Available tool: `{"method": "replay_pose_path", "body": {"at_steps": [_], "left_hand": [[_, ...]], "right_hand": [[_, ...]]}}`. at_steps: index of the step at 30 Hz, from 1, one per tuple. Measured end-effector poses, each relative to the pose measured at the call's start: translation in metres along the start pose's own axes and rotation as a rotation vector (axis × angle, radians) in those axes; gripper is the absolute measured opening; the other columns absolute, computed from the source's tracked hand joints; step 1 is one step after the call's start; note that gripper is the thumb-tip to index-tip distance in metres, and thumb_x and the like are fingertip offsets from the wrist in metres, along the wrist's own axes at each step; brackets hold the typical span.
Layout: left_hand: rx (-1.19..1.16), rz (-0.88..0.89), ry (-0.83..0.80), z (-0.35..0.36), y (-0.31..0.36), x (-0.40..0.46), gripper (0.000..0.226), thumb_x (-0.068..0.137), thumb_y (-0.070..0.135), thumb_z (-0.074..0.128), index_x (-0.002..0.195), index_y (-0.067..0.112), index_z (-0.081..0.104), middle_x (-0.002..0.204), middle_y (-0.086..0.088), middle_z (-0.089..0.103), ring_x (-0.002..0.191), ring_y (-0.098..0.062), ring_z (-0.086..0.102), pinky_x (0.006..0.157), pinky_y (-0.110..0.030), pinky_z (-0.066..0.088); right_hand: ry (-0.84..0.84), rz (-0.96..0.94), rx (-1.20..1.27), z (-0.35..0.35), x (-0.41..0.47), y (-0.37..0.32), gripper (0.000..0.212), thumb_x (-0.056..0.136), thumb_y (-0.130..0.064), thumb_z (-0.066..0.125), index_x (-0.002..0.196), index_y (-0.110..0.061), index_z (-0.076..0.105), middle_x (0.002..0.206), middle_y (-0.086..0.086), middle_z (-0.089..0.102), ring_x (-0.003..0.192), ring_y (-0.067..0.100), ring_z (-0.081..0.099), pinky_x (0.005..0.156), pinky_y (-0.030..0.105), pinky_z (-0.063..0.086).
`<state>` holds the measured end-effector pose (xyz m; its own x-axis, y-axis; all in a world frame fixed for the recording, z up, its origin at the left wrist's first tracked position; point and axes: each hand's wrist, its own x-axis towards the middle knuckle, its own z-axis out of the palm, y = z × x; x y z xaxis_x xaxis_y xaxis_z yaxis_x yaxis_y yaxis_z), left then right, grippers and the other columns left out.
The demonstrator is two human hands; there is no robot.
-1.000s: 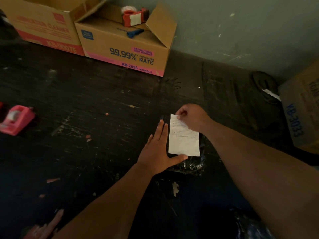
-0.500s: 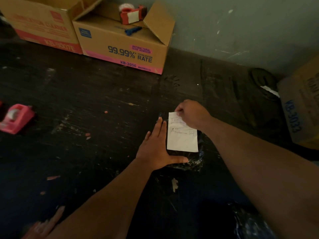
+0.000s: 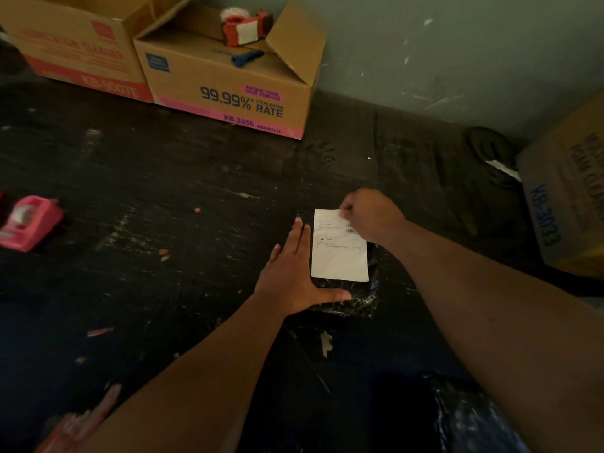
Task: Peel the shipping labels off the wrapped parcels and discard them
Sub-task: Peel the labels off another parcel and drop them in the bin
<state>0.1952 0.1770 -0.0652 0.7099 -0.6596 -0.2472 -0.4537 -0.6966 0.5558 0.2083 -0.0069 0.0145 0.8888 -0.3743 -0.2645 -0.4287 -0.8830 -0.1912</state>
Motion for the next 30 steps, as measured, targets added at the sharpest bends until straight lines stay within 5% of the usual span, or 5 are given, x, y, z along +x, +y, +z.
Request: {"method": "replay_pose_path", "body": {"at_steps": [6,13,18,23,30], "left_hand": [[0.028,-0.012,0.010,0.000,0.000,-0.001,0.153,0.052,0.095,0.062,0.157,0.022,-0.022,0.162,0.007,-0.034,0.154,-0.014,-0.008,0.121,-0.043,-0.003],[0.011,0.003,0.004,0.002,0.000,-0.001,0.153,0.052,0.093,0.065,0.156,0.023,-0.023,0.163,0.005,-0.033,0.154,-0.014,-0.009,0.125,-0.049,0.000],[0.011,0.011,-0.007,0.003,0.000,0.001,0.152,0.052,0.094,0.064,0.155,0.024,-0.024,0.162,0.006,-0.034,0.154,-0.014,-0.010,0.125,-0.048,0.000],[0.036,-0.003,-0.006,0.003,-0.001,0.002,0.153,0.052,0.096,0.061,0.155,0.023,-0.024,0.162,0.006,-0.033,0.154,-0.014,-0.009,0.125,-0.048,0.000],[0.037,0.001,0.004,0.003,-0.002,0.001,0.151,0.051,0.096,0.061,0.155,0.025,-0.023,0.164,0.006,-0.030,0.155,-0.016,-0.005,0.124,-0.051,0.000]], "right_hand": [[0.084,-0.181,0.014,-0.007,-0.014,0.003,0.019,0.099,-0.027,0.055,0.107,-0.019,0.070,0.101,-0.001,0.064,0.084,0.010,0.056,0.075,0.027,0.043],[0.279,-0.213,0.162,-0.004,-0.020,0.008,0.021,0.098,-0.027,0.056,0.113,-0.023,0.069,0.107,-0.002,0.060,0.093,0.012,0.060,0.079,0.025,0.046],[0.023,-0.132,0.003,-0.003,-0.010,-0.002,0.056,0.087,-0.041,0.069,0.138,-0.027,0.051,0.131,0.004,0.059,0.120,0.024,0.055,0.098,0.044,0.049],[0.059,-0.094,-0.101,0.006,-0.008,-0.007,0.018,0.096,-0.024,0.059,0.110,-0.022,0.070,0.099,0.001,0.069,0.089,0.018,0.064,0.082,0.037,0.056],[0.045,-0.281,-0.046,-0.011,-0.022,0.002,0.021,0.097,-0.022,0.057,0.111,-0.019,0.072,0.110,0.001,0.067,0.094,0.014,0.059,0.082,0.031,0.049]]}}
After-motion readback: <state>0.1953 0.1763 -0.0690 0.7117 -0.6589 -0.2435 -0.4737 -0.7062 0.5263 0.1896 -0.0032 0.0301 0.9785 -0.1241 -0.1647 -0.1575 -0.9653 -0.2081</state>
